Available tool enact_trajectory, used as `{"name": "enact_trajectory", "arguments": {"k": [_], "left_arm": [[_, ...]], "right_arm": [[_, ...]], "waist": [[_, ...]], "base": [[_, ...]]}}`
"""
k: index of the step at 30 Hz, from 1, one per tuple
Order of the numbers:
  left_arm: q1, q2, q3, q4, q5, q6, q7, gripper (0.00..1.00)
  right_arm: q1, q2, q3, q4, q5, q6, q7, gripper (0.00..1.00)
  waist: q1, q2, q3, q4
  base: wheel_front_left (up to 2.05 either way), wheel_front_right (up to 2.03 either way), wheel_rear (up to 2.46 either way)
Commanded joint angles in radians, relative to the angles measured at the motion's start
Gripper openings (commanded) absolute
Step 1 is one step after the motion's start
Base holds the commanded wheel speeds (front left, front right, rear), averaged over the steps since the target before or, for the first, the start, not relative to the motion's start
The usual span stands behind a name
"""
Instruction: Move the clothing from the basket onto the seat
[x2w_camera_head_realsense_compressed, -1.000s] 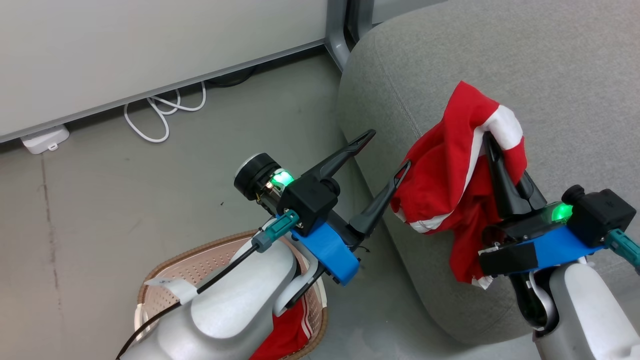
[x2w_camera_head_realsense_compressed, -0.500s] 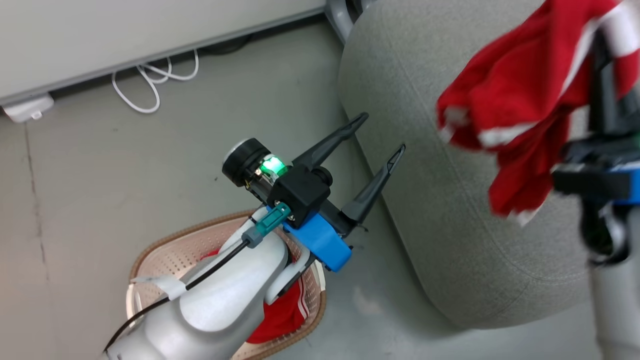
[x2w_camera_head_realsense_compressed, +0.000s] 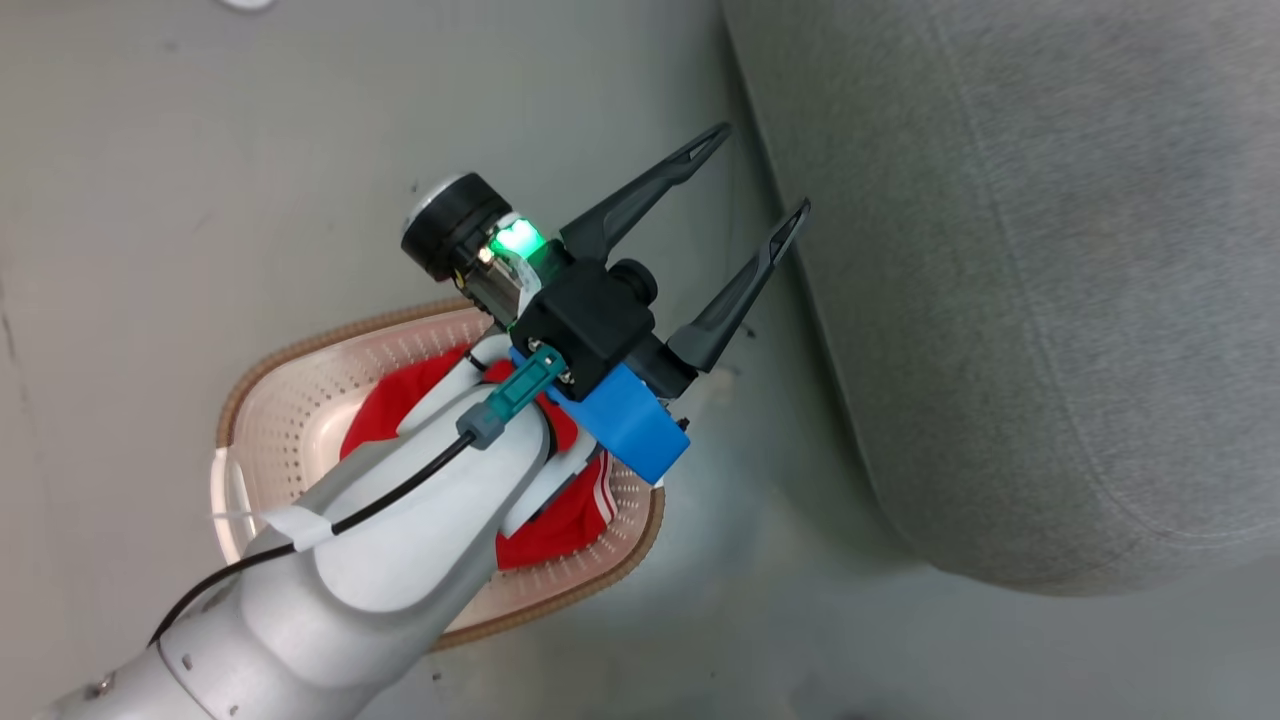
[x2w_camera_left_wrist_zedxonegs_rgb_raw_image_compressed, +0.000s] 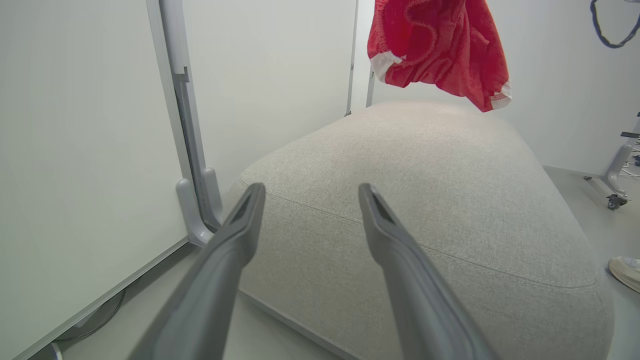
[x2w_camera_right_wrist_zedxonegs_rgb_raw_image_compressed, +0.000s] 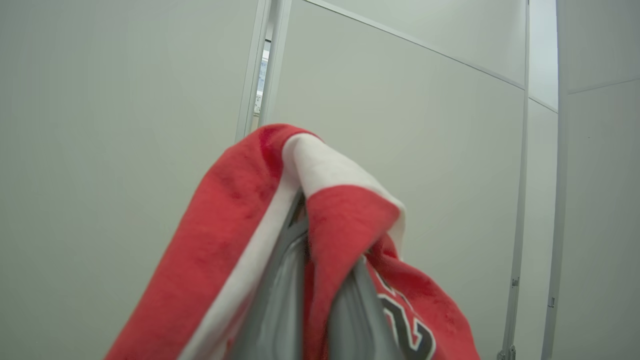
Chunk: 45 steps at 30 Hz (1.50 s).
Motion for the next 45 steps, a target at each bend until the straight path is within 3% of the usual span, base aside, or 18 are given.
{"name": "enact_trajectory", "arguments": {"k": [1, 10, 24, 30, 31, 32, 33, 40, 45], "left_arm": [[-0.024, 0.009, 0.002, -0.006, 0.006, 0.001, 0.005, 1.00], [-0.059, 0.021, -0.004, -0.033, 0.023, 0.005, 0.016, 1.00], [-0.067, 0.018, -0.008, -0.030, 0.017, 0.009, 0.005, 1.00], [-0.062, 0.012, -0.006, -0.022, 0.013, 0.012, -0.003, 1.00], [-0.060, 0.011, -0.007, -0.020, 0.014, 0.012, -0.006, 1.00], [-0.058, 0.010, -0.008, -0.018, 0.014, 0.012, -0.008, 1.00], [-0.056, 0.009, -0.008, -0.016, 0.013, 0.012, -0.009, 1.00], [-0.026, -0.011, 0.004, 0.002, -0.002, 0.015, -0.020, 1.00], [0.007, -0.022, 0.024, 0.012, -0.007, 0.020, -0.026, 1.00]], "right_arm": [[-0.032, -0.025, -0.012, 0.019, -0.001, 0.000, 0.000, 0.00], [-0.116, -0.092, -0.010, 0.256, -0.044, 0.000, 0.000, 0.00], [-0.050, -0.075, 0.030, 0.561, -0.076, 0.000, 0.000, 0.00], [-0.021, -0.053, 0.038, 0.616, -0.077, 0.000, 0.000, 0.00], [-0.020, -0.049, 0.030, 0.615, -0.076, 0.000, 0.000, 0.16], [-0.015, -0.046, 0.024, 0.611, -0.078, 0.000, 0.000, 0.85], [-0.007, -0.042, 0.019, 0.607, -0.083, 0.000, 0.000, 1.00], [0.093, -0.021, -0.028, 0.560, -0.072, 0.000, 0.000, 1.00], [0.199, -0.006, -0.047, 0.449, -0.082, 0.000, 0.000, 1.00]], "waist": [[-0.0001, 0.0000, 0.065, 0.021], [-0.0001, 0.0000, 0.162, 0.043], [-0.0001, 0.0000, 0.205, 0.080], [-0.0001, 0.0000, 0.190, 0.083], [-0.0001, 0.0000, 0.185, 0.082], [-0.0001, 0.0000, 0.179, 0.081], [-0.0001, 0.0000, 0.172, 0.081], [-0.0001, 0.0000, 0.100, 0.093], [-0.0001, 0.0000, 0.040, 0.109]], "base": [[0.00, 0.00, 0.00], [0.00, 0.00, 0.00], [0.00, 0.00, 0.00], [0.00, 0.00, 0.00], [0.00, 0.00, 0.00], [0.00, 0.00, 0.00], [0.00, 0.00, 0.00], [0.00, 0.00, 0.00], [0.00, 0.00, 0.00]]}}
